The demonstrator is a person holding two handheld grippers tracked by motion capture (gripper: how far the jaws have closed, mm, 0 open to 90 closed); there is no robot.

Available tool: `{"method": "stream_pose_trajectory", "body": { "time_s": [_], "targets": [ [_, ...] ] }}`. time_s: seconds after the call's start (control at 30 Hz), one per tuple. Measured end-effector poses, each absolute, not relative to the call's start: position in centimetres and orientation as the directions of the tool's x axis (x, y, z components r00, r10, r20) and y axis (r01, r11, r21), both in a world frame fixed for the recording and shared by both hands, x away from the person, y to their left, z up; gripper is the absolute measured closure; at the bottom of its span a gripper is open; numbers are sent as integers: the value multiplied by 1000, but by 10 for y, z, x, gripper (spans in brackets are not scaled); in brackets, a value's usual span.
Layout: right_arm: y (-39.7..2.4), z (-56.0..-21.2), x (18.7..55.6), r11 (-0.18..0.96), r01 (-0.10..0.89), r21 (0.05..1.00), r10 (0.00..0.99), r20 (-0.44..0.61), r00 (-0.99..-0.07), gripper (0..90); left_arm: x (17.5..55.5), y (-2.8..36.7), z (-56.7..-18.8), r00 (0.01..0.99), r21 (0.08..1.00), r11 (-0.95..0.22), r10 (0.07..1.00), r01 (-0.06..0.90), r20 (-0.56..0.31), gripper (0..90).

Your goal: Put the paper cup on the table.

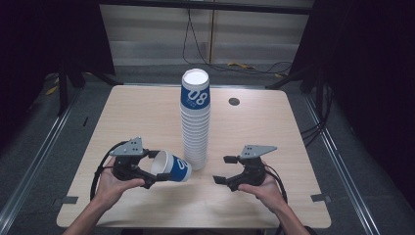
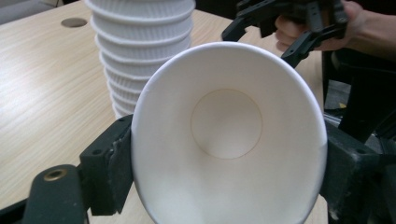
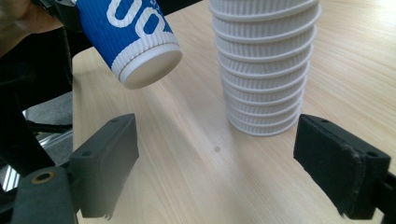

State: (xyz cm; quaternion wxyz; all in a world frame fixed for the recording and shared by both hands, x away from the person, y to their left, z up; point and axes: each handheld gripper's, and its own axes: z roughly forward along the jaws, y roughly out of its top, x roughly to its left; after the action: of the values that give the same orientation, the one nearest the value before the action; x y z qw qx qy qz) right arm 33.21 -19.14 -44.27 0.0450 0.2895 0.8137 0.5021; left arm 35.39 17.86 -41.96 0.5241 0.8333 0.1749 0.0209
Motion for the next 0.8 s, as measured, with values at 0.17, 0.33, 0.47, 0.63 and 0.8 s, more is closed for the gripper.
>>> {"method": "stream_pose_trajectory", "body": {
  "time_s": [0.17, 0.33, 0.47, 0.63, 0.8],
  "targets": [
    [-196, -444, 330, 331, 429, 841, 526, 213, -823, 140, 357, 185, -421, 921, 875, -382, 358, 297, -156, 185],
    [-202, -445, 329, 316, 432, 845, 545, 211, -811, 142, 361, 195, -421, 880, 875, -347, 446, 338, -163, 183],
    [-201, -443, 327, 318, 427, 846, 547, 205, -812, 145, 363, 203, -420, 851, 873, -343, 507, 347, -139, 179],
    [-199, -443, 327, 323, 426, 845, 547, 200, -813, 147, 366, 211, -418, 822, 874, -334, 557, 352, -118, 173],
    [-200, -444, 329, 319, 432, 843, 553, 205, -808, 147, 373, 213, -417, 804, 864, -338, 583, 372, -118, 171]
  ]
}}
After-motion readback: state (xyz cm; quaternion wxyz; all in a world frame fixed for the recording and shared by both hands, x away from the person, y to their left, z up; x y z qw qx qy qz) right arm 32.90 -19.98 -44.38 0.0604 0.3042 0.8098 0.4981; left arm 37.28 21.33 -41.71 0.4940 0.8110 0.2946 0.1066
